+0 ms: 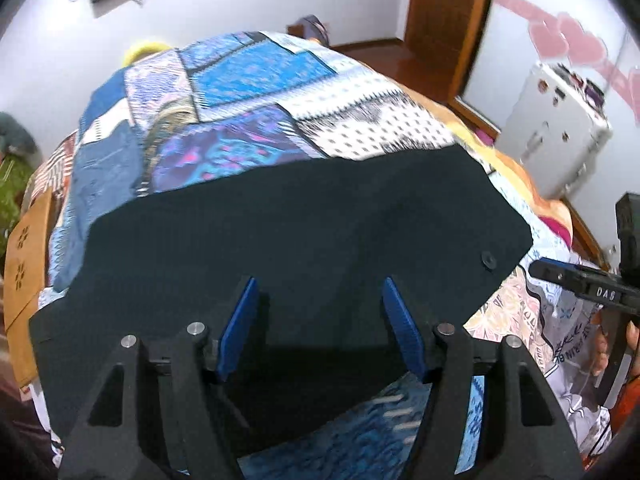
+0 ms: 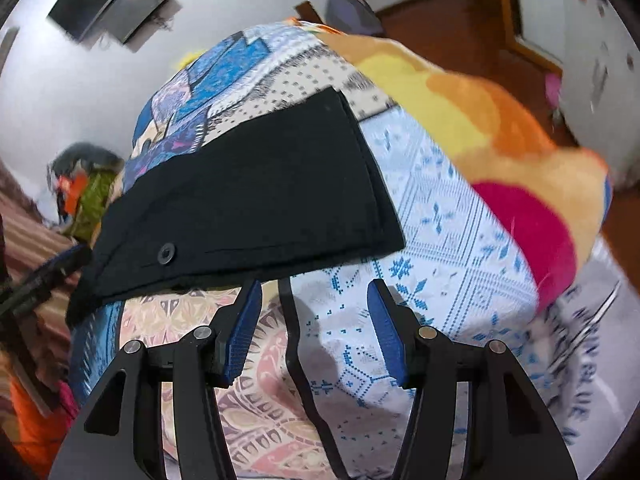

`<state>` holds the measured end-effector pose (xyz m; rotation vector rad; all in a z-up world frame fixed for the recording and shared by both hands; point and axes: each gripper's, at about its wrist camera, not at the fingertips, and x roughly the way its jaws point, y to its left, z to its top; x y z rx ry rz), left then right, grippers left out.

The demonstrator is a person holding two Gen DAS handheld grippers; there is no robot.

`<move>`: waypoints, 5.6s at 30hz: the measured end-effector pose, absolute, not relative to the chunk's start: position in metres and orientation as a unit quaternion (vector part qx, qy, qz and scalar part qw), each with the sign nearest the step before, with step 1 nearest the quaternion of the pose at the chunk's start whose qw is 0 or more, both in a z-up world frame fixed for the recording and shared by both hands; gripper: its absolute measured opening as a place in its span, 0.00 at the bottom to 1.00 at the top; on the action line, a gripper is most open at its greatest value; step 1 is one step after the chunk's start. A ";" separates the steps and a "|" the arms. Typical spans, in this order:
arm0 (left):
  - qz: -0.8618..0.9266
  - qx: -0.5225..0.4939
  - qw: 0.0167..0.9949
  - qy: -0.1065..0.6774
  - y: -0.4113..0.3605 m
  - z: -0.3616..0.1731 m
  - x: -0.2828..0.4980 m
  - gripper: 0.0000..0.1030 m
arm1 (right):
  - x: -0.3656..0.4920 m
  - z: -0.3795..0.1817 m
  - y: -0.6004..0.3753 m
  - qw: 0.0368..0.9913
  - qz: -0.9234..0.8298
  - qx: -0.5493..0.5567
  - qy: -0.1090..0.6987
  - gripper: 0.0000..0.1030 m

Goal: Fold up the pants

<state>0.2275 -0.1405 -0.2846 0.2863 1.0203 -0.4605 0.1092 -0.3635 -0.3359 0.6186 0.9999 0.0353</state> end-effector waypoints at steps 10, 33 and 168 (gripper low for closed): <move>-0.220 0.160 0.820 0.503 -0.172 -0.308 0.243 0.65 | 0.125 -0.345 -0.367 0.833 0.009 0.336 0.440 0.66; -0.239 0.139 0.822 0.498 -0.184 -0.300 0.251 0.68 | 0.134 -0.315 -0.376 0.871 0.011 0.322 0.370 0.18; 0.085 -0.312 0.792 0.518 0.256 -0.362 0.202 0.23 | 0.241 -0.287 -0.117 0.845 0.273 -0.071 0.454 0.48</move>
